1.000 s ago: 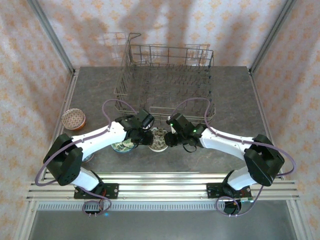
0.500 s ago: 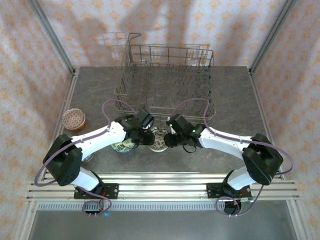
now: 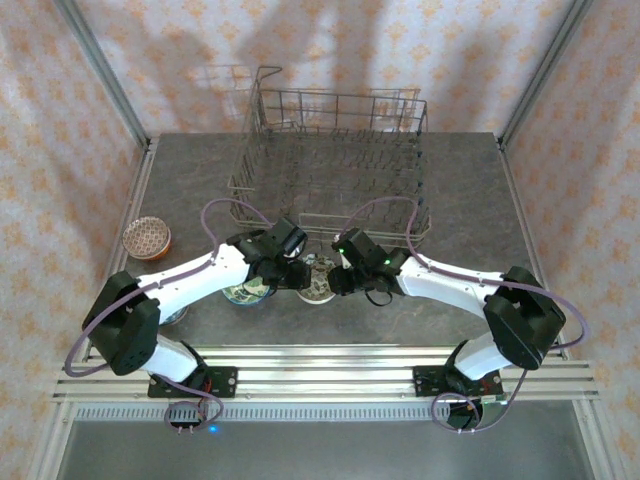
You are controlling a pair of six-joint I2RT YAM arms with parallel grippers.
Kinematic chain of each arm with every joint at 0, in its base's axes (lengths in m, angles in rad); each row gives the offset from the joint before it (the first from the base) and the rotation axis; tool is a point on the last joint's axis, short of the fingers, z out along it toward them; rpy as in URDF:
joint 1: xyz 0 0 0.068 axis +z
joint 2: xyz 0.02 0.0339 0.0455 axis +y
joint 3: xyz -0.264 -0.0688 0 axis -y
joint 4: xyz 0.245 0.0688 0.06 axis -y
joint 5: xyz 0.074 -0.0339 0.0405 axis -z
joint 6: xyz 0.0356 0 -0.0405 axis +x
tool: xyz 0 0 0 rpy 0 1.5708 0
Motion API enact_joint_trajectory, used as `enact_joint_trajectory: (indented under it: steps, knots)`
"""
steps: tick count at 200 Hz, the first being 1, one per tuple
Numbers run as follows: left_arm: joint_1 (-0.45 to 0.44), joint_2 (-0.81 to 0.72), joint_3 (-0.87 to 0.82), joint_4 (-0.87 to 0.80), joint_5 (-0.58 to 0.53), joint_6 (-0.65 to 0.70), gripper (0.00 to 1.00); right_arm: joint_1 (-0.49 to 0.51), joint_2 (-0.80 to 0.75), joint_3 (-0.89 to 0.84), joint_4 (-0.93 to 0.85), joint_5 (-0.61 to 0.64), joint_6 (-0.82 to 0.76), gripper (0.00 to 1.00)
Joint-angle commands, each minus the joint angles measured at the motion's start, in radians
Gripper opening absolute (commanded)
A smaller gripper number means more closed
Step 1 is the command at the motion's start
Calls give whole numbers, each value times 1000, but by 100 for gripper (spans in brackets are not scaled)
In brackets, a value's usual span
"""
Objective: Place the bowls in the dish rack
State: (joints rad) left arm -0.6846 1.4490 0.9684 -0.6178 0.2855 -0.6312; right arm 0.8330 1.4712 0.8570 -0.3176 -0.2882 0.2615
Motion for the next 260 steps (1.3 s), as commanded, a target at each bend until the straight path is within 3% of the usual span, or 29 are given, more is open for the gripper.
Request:
enact_joint_trajectory:
  steps: [1,27,166,194,217,260]
  knots:
    - [7,-18,26,-29,-27,-9,45,11,20,12,-46,15,3,28]
    - [7,7,39,-28,-18,-3,44,11,21,12,-46,14,2,28]
    - [7,31,59,-40,-14,10,16,10,-10,9,-46,26,-2,29]
    - [7,27,62,-53,-27,10,7,11,-30,14,-56,42,-7,33]
    - [7,16,63,-56,-32,5,0,11,-70,-3,-39,52,-8,43]
    - [7,-14,68,-50,-25,-5,0,11,-158,6,-77,113,-28,57]
